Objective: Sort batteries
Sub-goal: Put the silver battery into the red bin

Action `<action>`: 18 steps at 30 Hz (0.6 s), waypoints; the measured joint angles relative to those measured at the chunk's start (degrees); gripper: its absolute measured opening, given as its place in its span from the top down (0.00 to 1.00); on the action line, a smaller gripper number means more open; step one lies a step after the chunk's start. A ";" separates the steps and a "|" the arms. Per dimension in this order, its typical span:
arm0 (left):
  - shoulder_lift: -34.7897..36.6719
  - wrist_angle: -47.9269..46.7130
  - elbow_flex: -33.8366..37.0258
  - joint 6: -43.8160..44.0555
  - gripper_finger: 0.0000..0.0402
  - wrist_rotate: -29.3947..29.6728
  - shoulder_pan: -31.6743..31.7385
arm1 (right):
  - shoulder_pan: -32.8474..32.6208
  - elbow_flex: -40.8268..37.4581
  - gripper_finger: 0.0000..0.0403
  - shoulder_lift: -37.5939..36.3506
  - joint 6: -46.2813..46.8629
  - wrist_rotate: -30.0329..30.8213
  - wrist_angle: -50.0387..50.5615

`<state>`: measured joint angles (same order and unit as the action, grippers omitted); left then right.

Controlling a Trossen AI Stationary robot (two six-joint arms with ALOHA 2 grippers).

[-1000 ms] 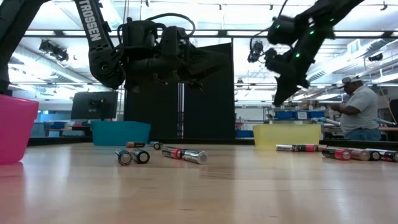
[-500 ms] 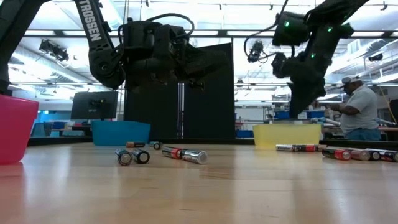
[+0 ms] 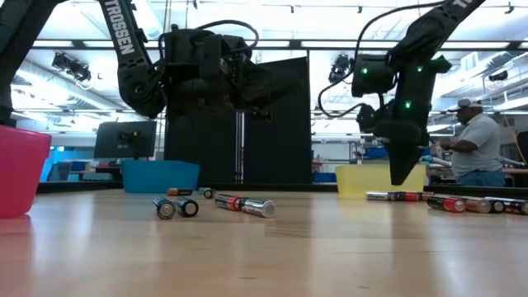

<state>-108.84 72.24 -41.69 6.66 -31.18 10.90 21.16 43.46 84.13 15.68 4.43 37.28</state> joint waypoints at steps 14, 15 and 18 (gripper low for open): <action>0.00 -0.80 0.00 -0.42 0.67 0.04 0.00 | 2.28 0.06 0.72 5.26 -3.42 -0.04 -1.41; 0.00 -0.82 0.00 -0.42 0.67 0.04 0.00 | 2.38 0.15 0.73 5.51 -3.45 -0.16 -1.46; 0.00 -0.89 0.00 -0.43 0.67 0.07 0.00 | 2.66 0.33 0.79 6.15 -3.71 -0.75 -1.65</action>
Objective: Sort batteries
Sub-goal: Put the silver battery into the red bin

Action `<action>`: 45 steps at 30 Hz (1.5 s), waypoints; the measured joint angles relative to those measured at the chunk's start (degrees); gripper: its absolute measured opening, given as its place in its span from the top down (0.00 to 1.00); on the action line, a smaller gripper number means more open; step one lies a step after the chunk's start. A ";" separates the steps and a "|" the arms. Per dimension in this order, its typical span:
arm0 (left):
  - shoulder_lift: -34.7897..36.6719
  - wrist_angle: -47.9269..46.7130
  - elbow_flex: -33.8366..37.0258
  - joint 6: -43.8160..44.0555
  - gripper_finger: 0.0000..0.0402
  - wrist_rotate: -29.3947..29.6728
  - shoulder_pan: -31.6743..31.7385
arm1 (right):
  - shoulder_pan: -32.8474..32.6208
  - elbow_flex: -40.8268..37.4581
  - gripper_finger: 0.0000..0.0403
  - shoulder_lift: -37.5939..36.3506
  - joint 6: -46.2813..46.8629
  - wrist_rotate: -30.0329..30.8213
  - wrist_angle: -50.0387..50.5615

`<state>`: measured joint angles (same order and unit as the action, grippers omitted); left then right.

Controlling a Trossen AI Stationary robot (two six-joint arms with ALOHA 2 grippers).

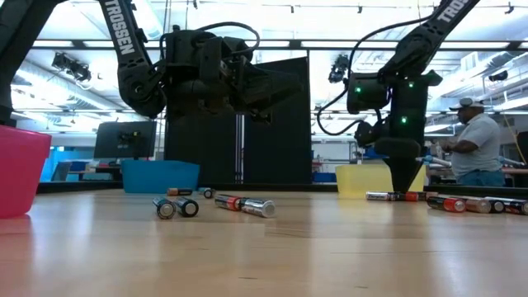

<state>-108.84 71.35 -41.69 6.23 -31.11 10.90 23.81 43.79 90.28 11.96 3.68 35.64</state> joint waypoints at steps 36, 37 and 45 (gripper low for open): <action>0.00 3.38 -0.09 3.08 0.62 9.53 -1.73 | -28.41 1.97 0.85 -21.14 -0.84 21.29 -35.27; 0.00 3.79 -0.23 3.10 0.60 9.97 -1.90 | -29.17 1.97 0.85 -20.84 -1.54 21.73 -36.84; 0.00 5.09 -2.30 7.57 0.46 8.82 -2.05 | -32.45 1.97 0.85 -20.00 -3.51 21.95 -42.38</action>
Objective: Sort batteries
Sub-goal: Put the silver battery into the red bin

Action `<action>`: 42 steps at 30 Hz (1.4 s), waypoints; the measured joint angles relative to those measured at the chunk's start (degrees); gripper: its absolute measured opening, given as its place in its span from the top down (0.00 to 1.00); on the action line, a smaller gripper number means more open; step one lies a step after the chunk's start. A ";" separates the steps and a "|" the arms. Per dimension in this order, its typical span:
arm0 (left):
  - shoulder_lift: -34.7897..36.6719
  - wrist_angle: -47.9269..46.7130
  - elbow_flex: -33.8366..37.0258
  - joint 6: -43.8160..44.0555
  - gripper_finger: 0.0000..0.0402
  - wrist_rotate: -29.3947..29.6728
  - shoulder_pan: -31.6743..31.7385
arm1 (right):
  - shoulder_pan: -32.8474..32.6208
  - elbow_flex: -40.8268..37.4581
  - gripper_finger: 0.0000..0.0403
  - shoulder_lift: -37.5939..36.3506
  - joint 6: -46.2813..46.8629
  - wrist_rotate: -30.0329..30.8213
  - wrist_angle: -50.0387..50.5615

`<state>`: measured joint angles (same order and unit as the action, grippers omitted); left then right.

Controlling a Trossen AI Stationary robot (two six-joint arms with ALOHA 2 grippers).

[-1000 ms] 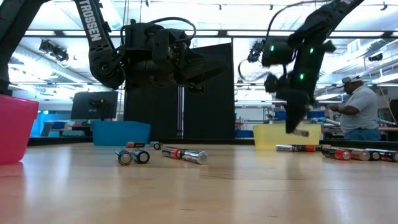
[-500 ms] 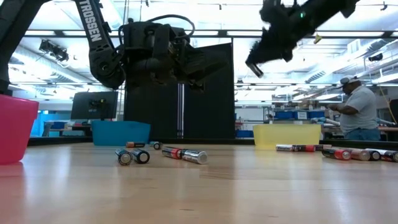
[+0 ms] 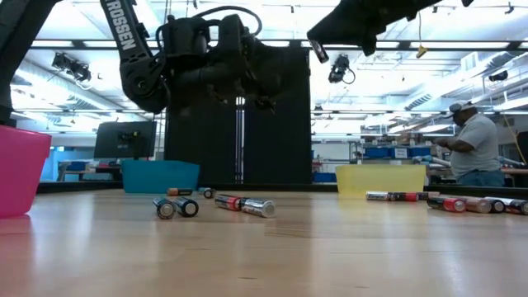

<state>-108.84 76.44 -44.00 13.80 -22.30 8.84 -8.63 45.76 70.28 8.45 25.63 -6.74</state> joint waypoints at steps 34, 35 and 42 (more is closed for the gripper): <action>-0.02 -2.00 -7.91 -0.17 0.76 -3.36 -0.33 | -1.78 0.02 0.85 -0.04 -2.67 -0.35 -5.71; -0.02 -2.21 -8.28 -0.21 0.78 -3.80 -0.31 | -1.78 0.02 0.85 -0.04 -2.63 -0.39 -5.87; -0.02 -4.74 -9.39 -1.99 0.87 -5.73 -0.26 | -1.80 0.00 0.81 -0.13 -2.06 -0.35 -5.46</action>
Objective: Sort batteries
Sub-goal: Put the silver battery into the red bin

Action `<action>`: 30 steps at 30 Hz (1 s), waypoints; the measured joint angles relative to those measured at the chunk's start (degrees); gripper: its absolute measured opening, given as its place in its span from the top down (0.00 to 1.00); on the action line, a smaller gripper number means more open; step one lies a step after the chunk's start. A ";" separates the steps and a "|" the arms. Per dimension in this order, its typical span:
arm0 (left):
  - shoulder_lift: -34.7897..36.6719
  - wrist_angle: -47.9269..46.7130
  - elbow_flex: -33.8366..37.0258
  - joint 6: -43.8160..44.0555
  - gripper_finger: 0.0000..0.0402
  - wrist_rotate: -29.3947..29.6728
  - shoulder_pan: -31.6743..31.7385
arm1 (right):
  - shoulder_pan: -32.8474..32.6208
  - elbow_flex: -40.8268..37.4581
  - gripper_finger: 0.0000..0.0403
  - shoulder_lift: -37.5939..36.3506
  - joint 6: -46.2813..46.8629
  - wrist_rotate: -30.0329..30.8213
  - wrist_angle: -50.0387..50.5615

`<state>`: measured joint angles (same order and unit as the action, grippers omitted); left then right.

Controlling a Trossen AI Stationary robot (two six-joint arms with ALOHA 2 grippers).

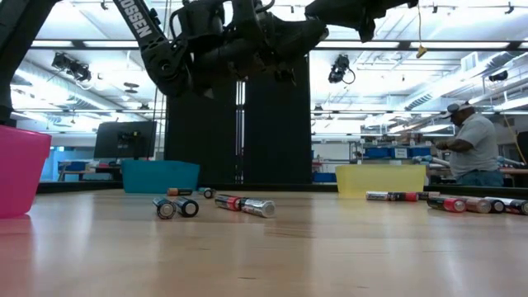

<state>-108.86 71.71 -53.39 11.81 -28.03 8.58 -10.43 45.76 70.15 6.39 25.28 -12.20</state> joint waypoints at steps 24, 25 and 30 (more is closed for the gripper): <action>26.20 -74.81 -2.53 -16.28 0.87 8.12 -2.73 | 0.26 0.00 0.88 -6.62 -7.63 6.65 9.70; 27.81 -80.09 -3.45 -16.34 0.87 9.95 -3.59 | 0.33 0.00 0.92 -6.40 -7.72 6.63 9.97; 32.06 -98.88 -7.62 -14.37 0.87 16.96 -9.36 | 1.48 0.01 0.96 -4.69 -8.23 6.62 10.04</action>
<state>-76.80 -27.17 -61.01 -2.57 -11.07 -0.78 -8.96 45.77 65.46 -1.84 31.90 -2.16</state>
